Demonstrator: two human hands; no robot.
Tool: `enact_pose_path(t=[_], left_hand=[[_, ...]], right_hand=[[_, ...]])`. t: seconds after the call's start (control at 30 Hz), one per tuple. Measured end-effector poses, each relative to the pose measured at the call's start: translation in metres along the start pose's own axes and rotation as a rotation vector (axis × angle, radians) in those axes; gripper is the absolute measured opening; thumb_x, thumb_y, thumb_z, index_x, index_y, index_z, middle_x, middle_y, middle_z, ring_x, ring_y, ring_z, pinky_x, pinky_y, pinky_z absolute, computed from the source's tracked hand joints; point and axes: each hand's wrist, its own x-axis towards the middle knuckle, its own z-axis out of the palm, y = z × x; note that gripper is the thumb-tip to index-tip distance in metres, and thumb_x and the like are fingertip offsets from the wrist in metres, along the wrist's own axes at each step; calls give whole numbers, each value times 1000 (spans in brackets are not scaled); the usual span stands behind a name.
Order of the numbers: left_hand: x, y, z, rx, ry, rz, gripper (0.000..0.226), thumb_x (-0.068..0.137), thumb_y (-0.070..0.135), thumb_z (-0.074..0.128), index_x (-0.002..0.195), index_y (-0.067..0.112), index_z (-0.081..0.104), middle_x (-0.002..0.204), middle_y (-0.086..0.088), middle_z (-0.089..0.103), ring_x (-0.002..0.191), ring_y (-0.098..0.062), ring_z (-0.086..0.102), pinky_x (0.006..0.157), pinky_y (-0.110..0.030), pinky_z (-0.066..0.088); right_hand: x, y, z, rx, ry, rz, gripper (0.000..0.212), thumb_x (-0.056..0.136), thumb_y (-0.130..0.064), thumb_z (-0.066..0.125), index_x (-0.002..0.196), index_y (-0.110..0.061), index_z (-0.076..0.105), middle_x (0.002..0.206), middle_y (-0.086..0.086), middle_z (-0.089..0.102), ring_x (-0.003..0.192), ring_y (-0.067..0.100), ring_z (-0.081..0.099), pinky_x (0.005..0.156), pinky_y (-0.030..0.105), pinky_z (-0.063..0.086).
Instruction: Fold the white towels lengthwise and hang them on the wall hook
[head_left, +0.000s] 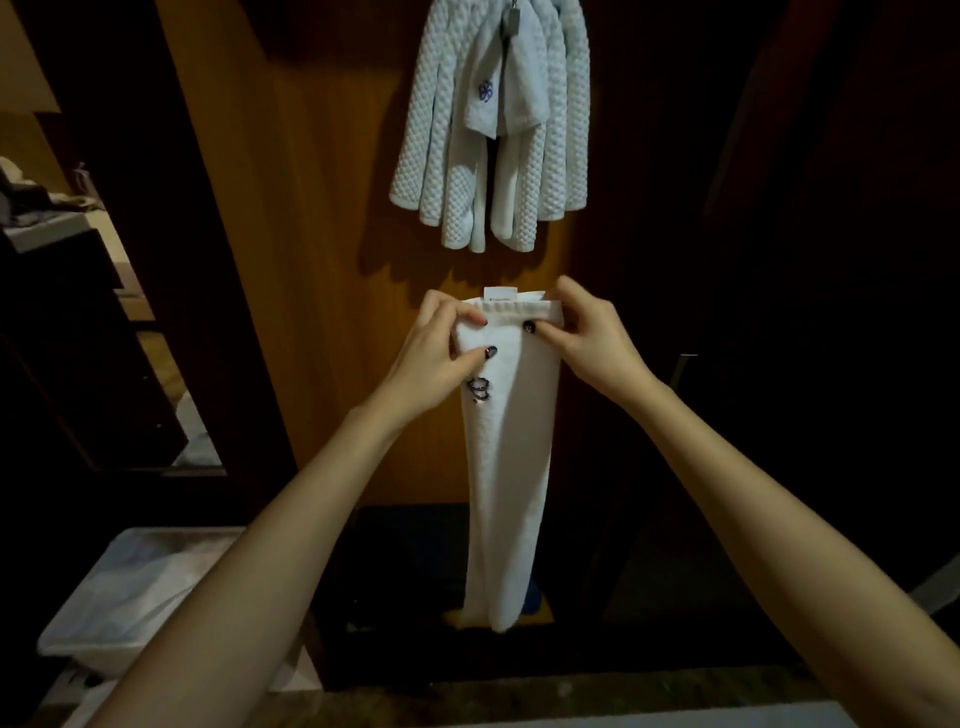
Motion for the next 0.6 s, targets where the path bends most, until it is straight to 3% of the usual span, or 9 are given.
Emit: enact_pose_path(t=[0.07, 0.17, 0.23, 0.3, 0.37, 0.43, 0.53, 0.6], left_hand=[[9, 7, 0, -81, 1, -23, 25, 81, -1, 66, 102, 10, 58, 109, -4, 42, 99, -12, 50, 81, -19, 46], [20, 19, -5, -298, 93, -40, 30, 76, -15, 65, 92, 11, 69, 95, -15, 52, 83, -11, 51, 75, -10, 41], [26, 28, -6, -398, 92, -81, 29, 80, -12, 64, 92, 13, 70, 90, -16, 60, 82, -15, 54, 75, -18, 43], [31, 33, -4, -397, 65, -68, 23, 84, -7, 63, 88, 15, 68, 88, -5, 61, 79, -8, 56, 74, -17, 44], [36, 39, -3, -419, -20, -56, 27, 86, -4, 62, 88, 23, 60, 93, 2, 55, 74, -1, 56, 69, -15, 46], [42, 46, -1, -451, -67, -46, 33, 85, -5, 62, 92, 26, 53, 101, 2, 51, 85, -12, 59, 76, -27, 50], [50, 57, 0, -506, -14, -40, 34, 86, -8, 60, 94, 24, 51, 105, -7, 54, 96, -33, 58, 88, -45, 50], [55, 63, 0, -578, 5, -40, 33, 86, -9, 59, 95, 23, 52, 101, -3, 56, 93, -24, 59, 84, -34, 52]], right_hand=[[5, -5, -7, 87, 55, 26, 20, 88, -16, 68, 97, -19, 50, 82, -12, 56, 72, -1, 51, 64, 19, 43], [10, -11, -21, 240, 80, 163, 36, 87, -17, 71, 118, -15, 55, 101, -12, 61, 89, 0, 61, 72, 15, 52], [13, -14, -31, 335, 13, 232, 28, 89, -18, 69, 115, -10, 63, 105, -4, 68, 93, 6, 68, 74, 18, 53], [14, -16, -37, 392, -4, 232, 15, 92, -16, 65, 105, -9, 67, 103, 1, 71, 93, 9, 69, 77, 21, 54], [15, -17, -42, 478, 50, 247, 13, 94, -14, 62, 104, -7, 63, 106, 11, 69, 97, 20, 68, 82, 31, 56], [17, -18, -45, 566, 127, 232, 15, 96, -14, 59, 110, -11, 55, 114, 15, 62, 100, 26, 64, 84, 38, 53], [8, -20, -47, 649, 116, 58, 55, 97, -13, 57, 137, -41, 33, 147, -8, 42, 128, 22, 52, 100, 35, 50], [-9, -17, -39, 601, 63, -29, 65, 96, -7, 57, 140, -47, 30, 145, -33, 36, 139, 11, 40, 111, 31, 40]])
